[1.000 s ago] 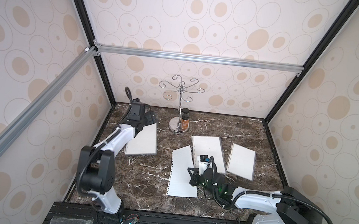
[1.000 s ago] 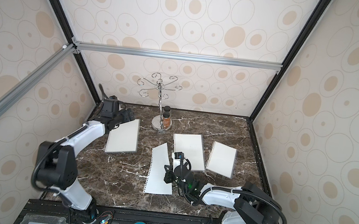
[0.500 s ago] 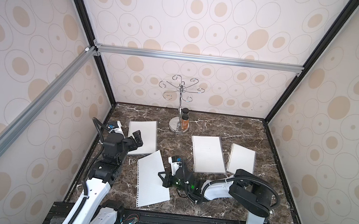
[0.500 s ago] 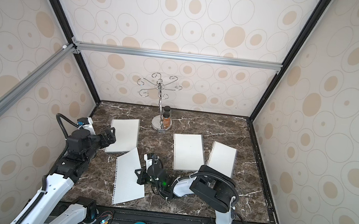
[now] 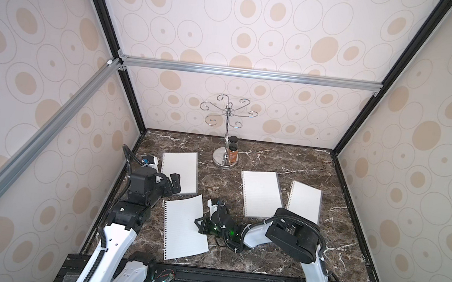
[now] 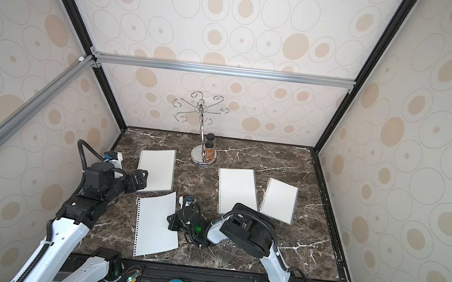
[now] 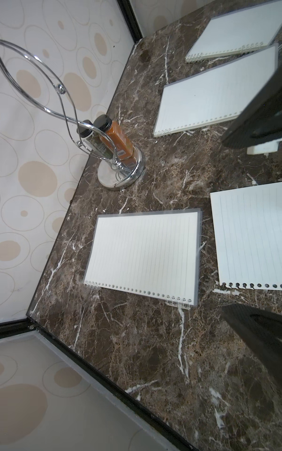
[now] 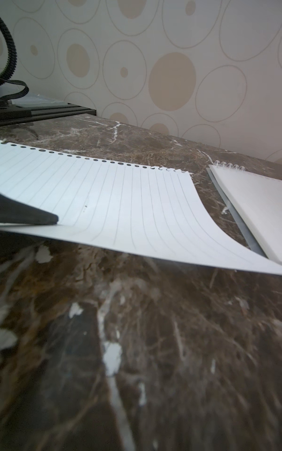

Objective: Tear off pages from different notebooks
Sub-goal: Place the paper at the center of the board, then move the notebook to the center of the board.

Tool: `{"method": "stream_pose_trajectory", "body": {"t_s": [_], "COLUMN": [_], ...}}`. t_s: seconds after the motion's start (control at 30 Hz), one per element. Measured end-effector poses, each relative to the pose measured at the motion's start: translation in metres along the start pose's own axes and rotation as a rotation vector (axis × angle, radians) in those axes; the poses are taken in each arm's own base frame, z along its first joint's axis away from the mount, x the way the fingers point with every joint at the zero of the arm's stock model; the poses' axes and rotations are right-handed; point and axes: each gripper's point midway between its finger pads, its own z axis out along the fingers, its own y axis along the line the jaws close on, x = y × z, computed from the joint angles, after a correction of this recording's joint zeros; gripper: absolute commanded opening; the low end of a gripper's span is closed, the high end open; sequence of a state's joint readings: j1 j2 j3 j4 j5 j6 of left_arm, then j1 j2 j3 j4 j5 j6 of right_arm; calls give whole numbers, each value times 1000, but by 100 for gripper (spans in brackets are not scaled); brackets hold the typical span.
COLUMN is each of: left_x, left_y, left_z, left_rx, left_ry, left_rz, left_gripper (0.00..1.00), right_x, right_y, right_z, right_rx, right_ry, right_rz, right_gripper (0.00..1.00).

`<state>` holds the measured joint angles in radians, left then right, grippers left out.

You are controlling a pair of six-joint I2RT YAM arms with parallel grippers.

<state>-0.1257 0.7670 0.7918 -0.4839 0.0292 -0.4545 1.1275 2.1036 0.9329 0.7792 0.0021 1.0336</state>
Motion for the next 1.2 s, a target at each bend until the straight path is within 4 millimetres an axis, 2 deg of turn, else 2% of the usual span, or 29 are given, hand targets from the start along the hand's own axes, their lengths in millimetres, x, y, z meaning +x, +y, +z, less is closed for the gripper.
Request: {"method": "stream_pose_trajectory", "body": {"t_s": [0.2,0.33,0.4,0.43,0.53,0.7,0.87,0.97,1.07,1.2], "left_x": [-5,-3,-1,0,0,-4,-6,-6,-6,-6], "left_y": [-6,-5,-5,-4,-4,-6,-7,-7,-6,-7], "left_z": [-11,-9,-6,-6,-7,-14,-18,-18,-18,-18], "left_rx": [40,35,30,29,29,41,46,46,44,47], "left_ry": [-32,-22,-8,-6,-9,-35,-50,-50,-52,-50], "left_rz": [16,19,20,20,20,19,20,20,20,17], "left_gripper": [100,100,100,100,100,100,100,100,100,100], "right_x": [-7,-1,7,10,12,9,-5,-21,-36,-50], "right_y": [8,22,26,27,34,39,31,36,43,31], "right_z": [11,20,22,23,23,18,-8,-31,-62,-110], "right_rx": [-11,-31,-38,-42,-63,-52,64,110,108,157], "right_ry": [-36,-27,-15,-11,-11,-15,-39,-82,-142,-225], "right_rz": [18,8,3,1,-7,-72,-190,-267,-338,-433], "right_gripper": [13,17,24,31,44,58,65,65,65,70]}}
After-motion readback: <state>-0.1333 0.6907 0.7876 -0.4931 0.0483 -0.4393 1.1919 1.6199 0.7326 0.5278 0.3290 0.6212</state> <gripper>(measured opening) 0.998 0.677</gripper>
